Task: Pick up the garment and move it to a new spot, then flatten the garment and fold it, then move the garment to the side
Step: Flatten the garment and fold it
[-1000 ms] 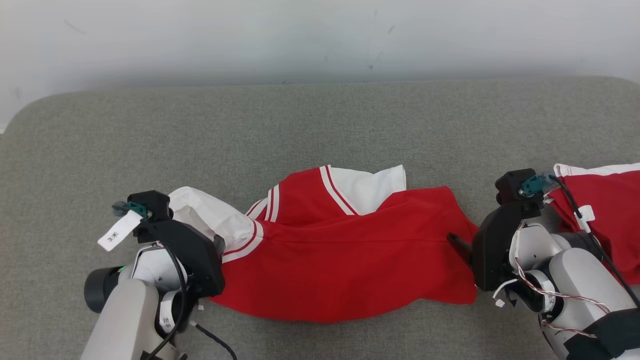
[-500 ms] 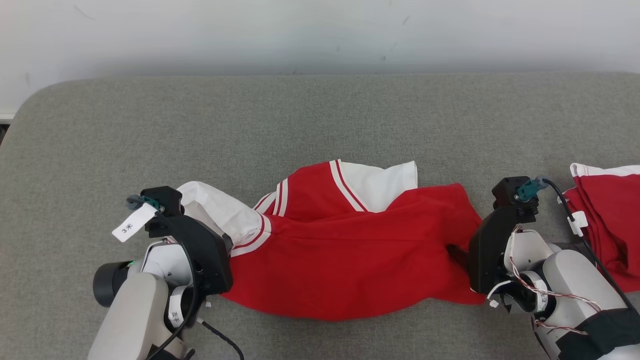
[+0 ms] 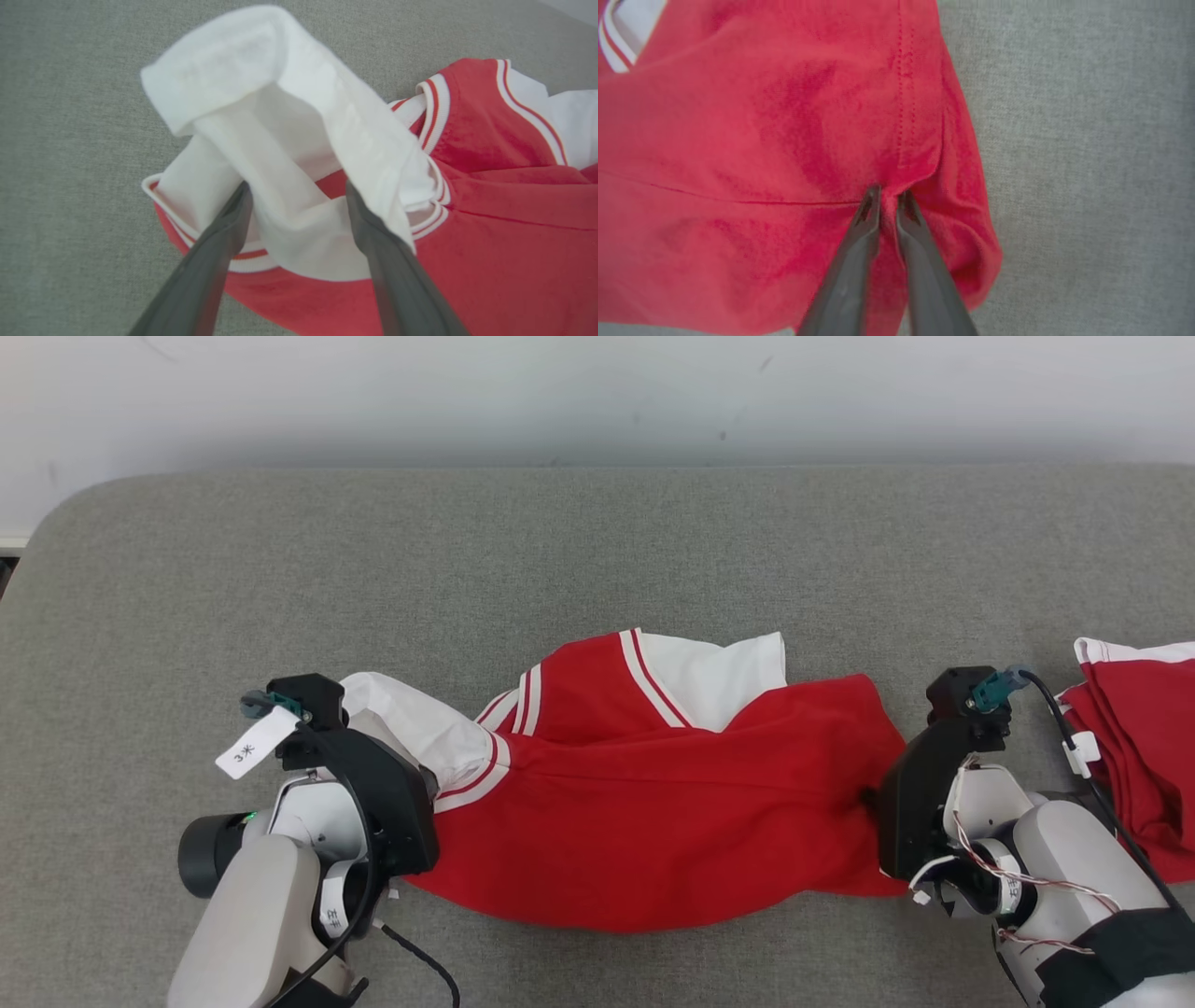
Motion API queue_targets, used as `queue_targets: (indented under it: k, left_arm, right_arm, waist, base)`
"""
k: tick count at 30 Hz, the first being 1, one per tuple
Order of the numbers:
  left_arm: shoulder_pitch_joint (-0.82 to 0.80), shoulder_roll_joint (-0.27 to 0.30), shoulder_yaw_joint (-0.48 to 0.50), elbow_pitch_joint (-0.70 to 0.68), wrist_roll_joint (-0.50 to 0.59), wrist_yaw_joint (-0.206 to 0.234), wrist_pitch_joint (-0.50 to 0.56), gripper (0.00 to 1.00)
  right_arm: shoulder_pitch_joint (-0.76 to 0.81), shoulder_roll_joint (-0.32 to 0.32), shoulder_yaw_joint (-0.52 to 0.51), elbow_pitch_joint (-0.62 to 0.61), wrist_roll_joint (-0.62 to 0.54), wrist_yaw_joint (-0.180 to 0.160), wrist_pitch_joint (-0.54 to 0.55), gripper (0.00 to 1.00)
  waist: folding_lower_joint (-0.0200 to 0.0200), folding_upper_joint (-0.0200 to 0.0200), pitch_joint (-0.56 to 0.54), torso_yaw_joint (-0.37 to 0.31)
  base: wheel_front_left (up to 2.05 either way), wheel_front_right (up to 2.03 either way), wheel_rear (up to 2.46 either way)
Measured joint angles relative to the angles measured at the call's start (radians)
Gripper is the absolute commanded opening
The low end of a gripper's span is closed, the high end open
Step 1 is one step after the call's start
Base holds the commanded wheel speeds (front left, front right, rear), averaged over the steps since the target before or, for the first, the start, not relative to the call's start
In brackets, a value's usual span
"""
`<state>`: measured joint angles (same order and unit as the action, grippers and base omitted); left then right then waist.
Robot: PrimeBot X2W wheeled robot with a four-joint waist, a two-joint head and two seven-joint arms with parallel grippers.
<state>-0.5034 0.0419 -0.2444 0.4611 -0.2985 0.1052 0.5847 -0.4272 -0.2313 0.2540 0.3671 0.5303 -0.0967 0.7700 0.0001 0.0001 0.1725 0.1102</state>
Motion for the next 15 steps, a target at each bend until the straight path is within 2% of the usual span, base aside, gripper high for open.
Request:
queue_targets:
  k: [2, 3, 4, 5, 6, 15]
  left_arm:
    - [0.000, 0.000, -0.001, 0.001, 0.000, 0.000, -0.005, 1.00]
    - [0.000, -0.001, -0.001, 0.001, 0.000, 0.000, -0.012, 1.00]
    - [-0.001, -0.001, -0.001, 0.001, 0.000, 0.000, -0.016, 0.75]
    - [-0.002, 0.000, 0.000, 0.001, 0.000, 0.000, -0.023, 0.21]
    - [-0.004, -0.001, 0.000, 0.001, 0.000, 0.000, -0.025, 0.00]
    - [-0.018, -0.001, 0.011, 0.014, -0.003, 0.000, -0.063, 0.00]
  right_arm:
    - [-0.012, 0.004, 0.002, 0.001, -0.003, 0.000, -0.007, 0.00]
    - [-0.017, 0.005, 0.002, -0.001, -0.004, 0.000, -0.015, 0.00]
    - [-0.020, 0.004, 0.003, -0.001, -0.006, 0.000, -0.022, 0.00]
    - [-0.021, 0.003, 0.003, -0.002, -0.009, 0.000, -0.024, 0.00]
    - [-0.022, 0.002, 0.003, -0.002, -0.011, 0.000, -0.030, 0.00]
    - [-0.029, -0.006, 0.002, 0.001, -0.013, 0.001, -0.062, 0.00]
  waist:
    - [0.0000, 0.0000, 0.001, 0.000]
    - [0.0000, 0.0000, 0.001, 0.000]
    - [-0.0001, 0.0000, 0.001, 0.000]
    - [0.0000, 0.0000, 0.001, 0.000]
    - [0.0000, 0.0000, 0.000, 0.000]
    - [-0.0002, 0.0000, -0.026, -0.004]
  base:
    - [0.00, 0.00, 0.00]
    - [0.00, 0.00, 0.00]
    - [0.00, 0.00, 0.00]
    - [0.00, 0.00, 0.00]
    - [0.00, 0.00, 0.00]
    - [0.00, 0.00, 0.00]
